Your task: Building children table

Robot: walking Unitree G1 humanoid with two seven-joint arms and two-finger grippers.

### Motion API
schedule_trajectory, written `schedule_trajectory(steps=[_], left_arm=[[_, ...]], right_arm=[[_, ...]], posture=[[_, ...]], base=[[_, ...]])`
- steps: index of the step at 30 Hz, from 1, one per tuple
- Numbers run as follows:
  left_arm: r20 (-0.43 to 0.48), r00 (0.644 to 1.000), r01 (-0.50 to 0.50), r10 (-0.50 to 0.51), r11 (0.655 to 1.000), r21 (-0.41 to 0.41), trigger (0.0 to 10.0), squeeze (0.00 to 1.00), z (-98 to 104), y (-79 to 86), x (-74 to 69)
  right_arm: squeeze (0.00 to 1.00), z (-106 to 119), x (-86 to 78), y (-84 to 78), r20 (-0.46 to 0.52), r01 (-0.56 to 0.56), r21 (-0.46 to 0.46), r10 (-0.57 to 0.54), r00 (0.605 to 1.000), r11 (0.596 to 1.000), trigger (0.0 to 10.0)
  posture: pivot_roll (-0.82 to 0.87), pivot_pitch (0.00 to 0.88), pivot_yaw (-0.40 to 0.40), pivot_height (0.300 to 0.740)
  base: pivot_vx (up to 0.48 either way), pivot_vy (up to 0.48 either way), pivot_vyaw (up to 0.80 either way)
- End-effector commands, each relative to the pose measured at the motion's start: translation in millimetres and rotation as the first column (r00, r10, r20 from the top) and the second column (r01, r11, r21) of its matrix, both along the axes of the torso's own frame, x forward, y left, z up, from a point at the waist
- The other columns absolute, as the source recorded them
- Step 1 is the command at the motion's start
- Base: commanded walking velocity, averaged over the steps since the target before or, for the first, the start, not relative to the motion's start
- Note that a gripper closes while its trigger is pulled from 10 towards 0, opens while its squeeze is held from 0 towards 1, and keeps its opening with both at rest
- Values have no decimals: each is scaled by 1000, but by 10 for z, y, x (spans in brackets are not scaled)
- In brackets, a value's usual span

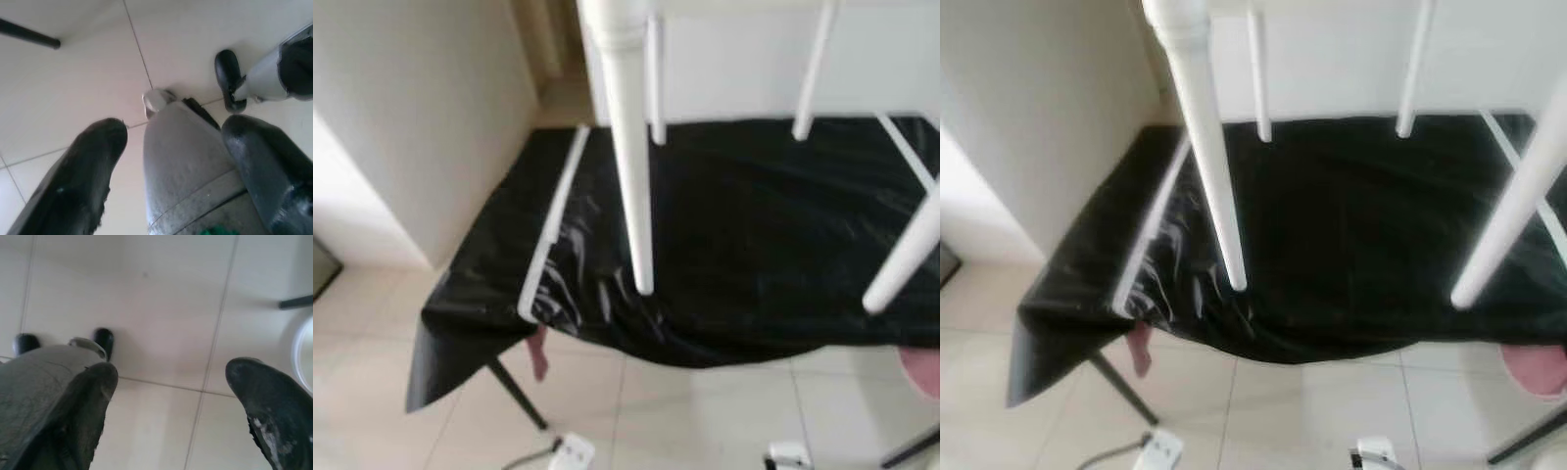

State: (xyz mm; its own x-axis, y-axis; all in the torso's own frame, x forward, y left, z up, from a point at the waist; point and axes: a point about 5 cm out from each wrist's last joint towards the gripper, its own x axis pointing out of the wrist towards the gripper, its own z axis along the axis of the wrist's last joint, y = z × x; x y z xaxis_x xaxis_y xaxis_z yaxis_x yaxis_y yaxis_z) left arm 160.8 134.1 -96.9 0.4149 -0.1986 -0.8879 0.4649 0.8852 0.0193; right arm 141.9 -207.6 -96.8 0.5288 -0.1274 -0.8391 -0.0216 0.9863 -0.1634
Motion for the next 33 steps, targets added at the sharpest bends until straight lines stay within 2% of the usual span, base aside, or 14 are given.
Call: schedule_trajectory(steps=[1,13,33], left_arm=[[-62,998,8,-6,1000,28,10000,0,-62,36,-146],[-74,997,4,-2,1000,24,10000,0,-83,36,-206],[-70,998,5,-4,1000,25,10000,0,-73,12,-177]], right_arm=[[0,-68,-142,84,-57,-3,27,4,998,1000,10000],[0,-66,-113,124,-58,-9,23,10,998,1000,10000],[0,-76,-193,22,-75,3,9,-3,997,1000,10000]], posture=[[-32,20,42,740],[-32,16,34,740],[-34,0,35,740]], base=[[0,-277,0],[0,-265,0],[0,0,0]])
